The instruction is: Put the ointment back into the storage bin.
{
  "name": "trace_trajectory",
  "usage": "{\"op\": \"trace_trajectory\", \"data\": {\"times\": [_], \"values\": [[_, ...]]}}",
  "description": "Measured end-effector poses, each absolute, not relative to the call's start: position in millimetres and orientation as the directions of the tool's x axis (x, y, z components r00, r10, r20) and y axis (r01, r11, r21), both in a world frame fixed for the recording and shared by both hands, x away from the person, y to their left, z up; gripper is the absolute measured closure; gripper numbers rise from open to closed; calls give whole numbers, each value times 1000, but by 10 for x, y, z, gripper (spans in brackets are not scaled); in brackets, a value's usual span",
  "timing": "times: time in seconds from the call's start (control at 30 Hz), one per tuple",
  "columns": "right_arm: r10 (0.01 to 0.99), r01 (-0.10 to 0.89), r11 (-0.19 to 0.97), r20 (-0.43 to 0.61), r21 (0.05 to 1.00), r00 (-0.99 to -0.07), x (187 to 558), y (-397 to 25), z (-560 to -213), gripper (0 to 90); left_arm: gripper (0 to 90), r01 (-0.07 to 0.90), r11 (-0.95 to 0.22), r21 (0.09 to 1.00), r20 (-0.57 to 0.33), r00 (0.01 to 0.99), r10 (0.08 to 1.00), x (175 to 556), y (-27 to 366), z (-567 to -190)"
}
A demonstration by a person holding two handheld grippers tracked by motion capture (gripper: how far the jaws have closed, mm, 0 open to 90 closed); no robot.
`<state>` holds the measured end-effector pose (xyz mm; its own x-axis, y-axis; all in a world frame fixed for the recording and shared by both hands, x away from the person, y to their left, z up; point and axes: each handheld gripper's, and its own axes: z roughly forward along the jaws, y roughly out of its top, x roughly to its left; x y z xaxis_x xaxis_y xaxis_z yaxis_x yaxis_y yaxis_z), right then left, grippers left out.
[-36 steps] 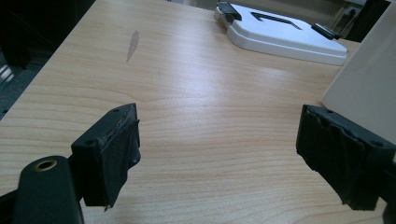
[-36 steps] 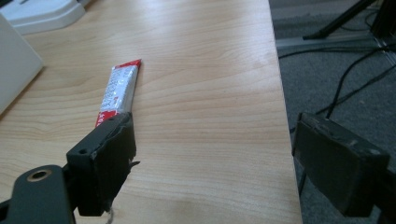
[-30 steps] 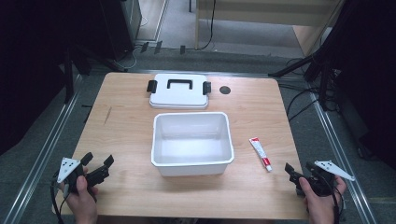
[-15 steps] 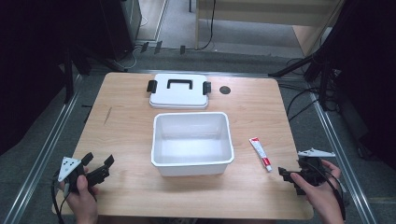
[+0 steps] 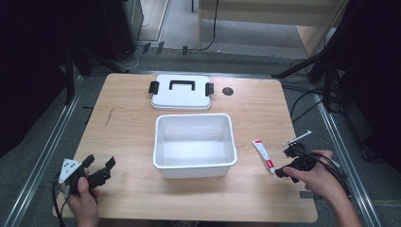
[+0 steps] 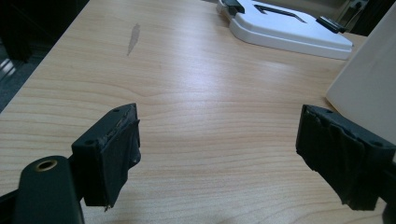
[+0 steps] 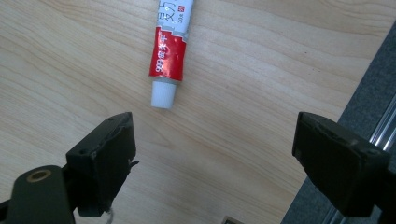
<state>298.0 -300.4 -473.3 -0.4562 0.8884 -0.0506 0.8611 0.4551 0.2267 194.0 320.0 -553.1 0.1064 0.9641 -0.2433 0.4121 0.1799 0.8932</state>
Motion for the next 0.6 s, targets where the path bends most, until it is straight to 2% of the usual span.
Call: {"op": "trace_trajectory", "data": {"times": [0.37, 0.57, 0.6], "values": [[871, 869, 490, -43, 64, -489, 3177, -2849, -4690, 160, 146, 422, 173, 890, -240, 111, 964, 1947, 3199, -5529], [880, 879, 475, -43, 38, -473, 3278, -2801, -4699, 265, 145, 421, 175, 890, -243, 111, 964, 1949, 3197, -5530], [881, 880, 473, -38, 37, -472, 3306, -2789, -4696, 311, 146, 421, 177, 890, -244, 111, 964, 1949, 3198, -5530]]}}
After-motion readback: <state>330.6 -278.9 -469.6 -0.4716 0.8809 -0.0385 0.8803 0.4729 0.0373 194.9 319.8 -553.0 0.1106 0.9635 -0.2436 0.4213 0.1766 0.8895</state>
